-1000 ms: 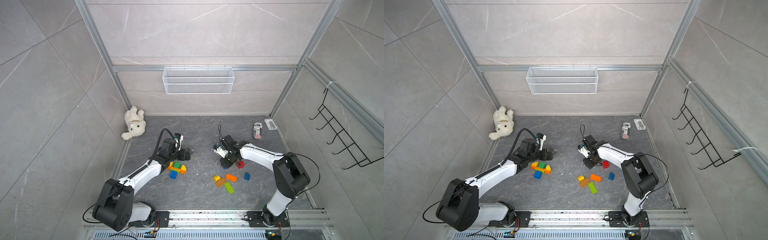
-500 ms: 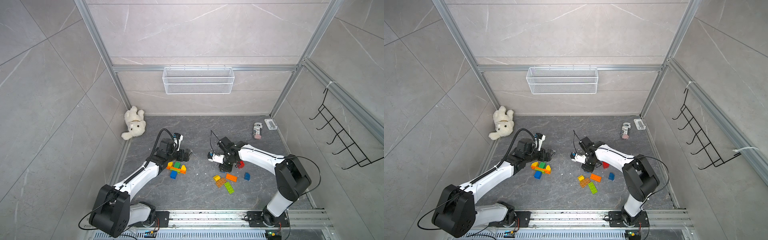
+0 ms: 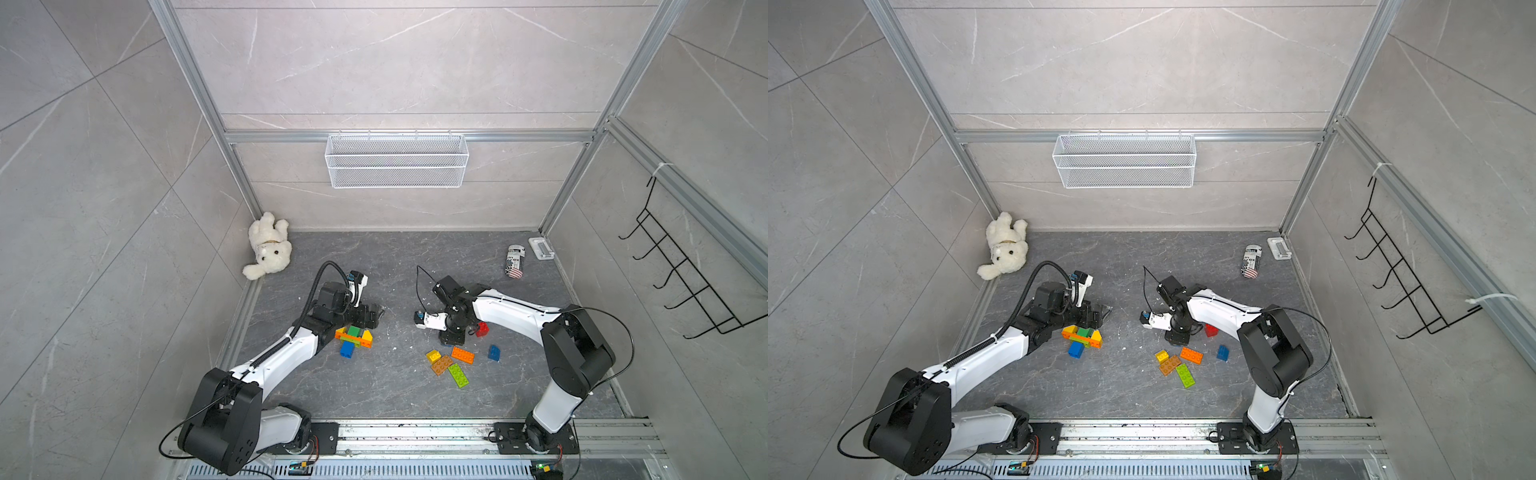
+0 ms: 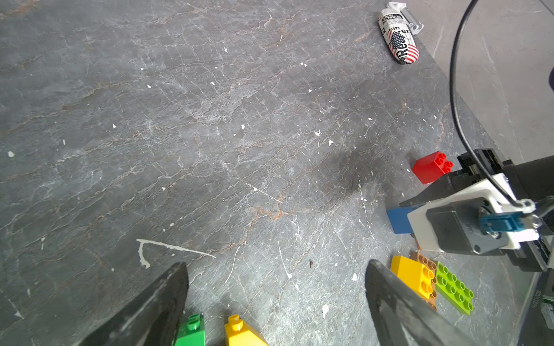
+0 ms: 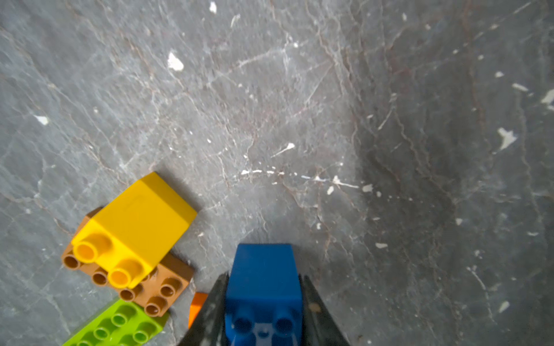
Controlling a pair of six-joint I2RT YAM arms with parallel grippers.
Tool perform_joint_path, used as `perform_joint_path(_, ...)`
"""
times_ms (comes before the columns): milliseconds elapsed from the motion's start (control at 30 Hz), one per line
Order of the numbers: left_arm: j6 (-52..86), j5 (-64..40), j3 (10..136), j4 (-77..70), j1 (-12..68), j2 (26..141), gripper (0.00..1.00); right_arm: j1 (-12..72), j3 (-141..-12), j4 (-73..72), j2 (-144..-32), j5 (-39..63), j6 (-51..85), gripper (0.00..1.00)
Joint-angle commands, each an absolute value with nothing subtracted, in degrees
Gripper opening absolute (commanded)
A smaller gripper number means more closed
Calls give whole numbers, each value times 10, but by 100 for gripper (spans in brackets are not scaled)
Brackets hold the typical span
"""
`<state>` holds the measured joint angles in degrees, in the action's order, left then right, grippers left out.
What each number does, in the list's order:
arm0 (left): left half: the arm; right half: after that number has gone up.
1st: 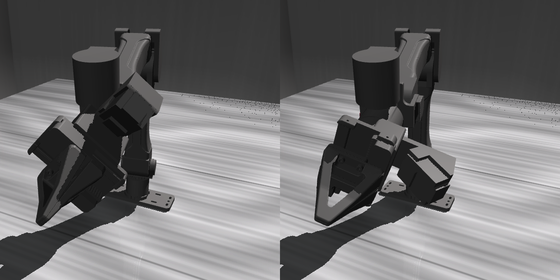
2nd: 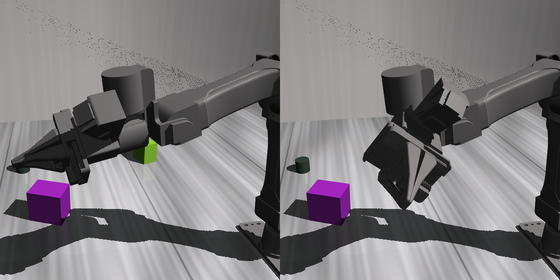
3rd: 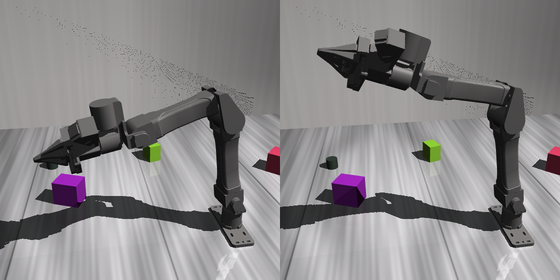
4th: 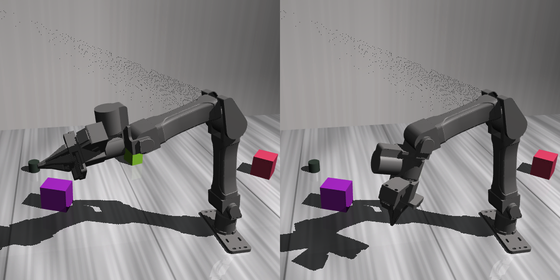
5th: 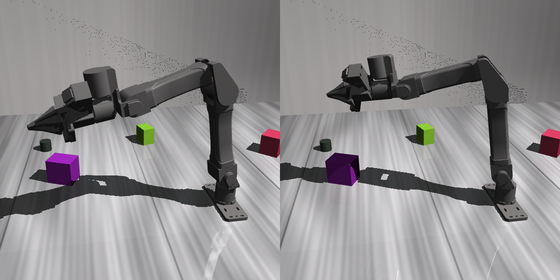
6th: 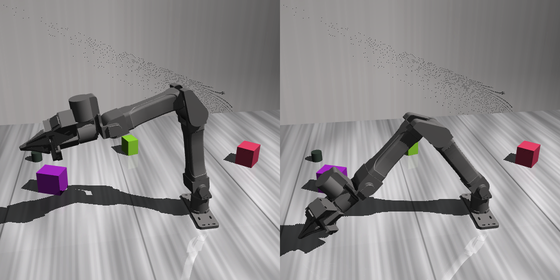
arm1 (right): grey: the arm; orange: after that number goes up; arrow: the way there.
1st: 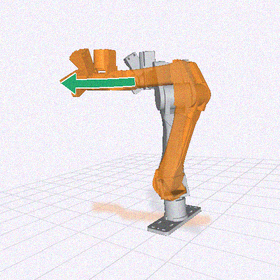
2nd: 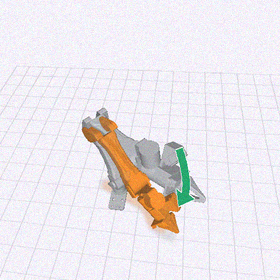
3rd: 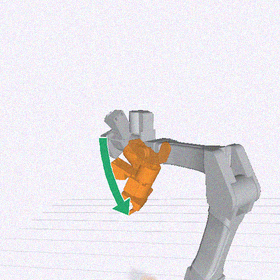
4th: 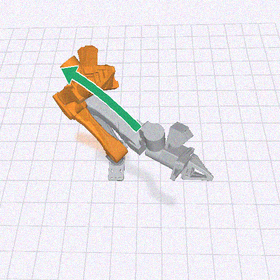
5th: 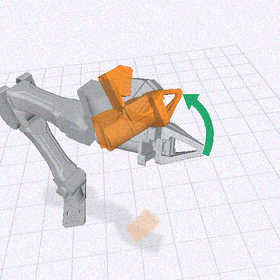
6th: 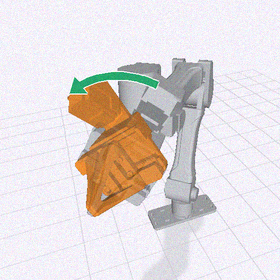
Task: Assemble a fork with lego
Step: Adjust the lego brick at the center of the board, then pick up the lego brick from the center of the board.
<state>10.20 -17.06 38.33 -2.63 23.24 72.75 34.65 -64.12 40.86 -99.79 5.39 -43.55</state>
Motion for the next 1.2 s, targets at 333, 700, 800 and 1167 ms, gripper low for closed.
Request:
perform_joint_path(333, 82, -200, 389, -32, 229, 709, 96, 346, -613, 356, -855, 45, -341, 99)
perform_joint_path(700, 69, -208, 394, -8, 229, 709, 97, 273, -700, 554, -838, 250, -259, 99)
perform_joint_path(800, 72, -203, 386, -18, 229, 707, 97, 272, -682, 568, -831, 187, -252, 89)
perform_joint_path(1167, 69, -185, 382, -21, 229, 701, 96, 276, -583, 553, -781, 44, -262, 75)
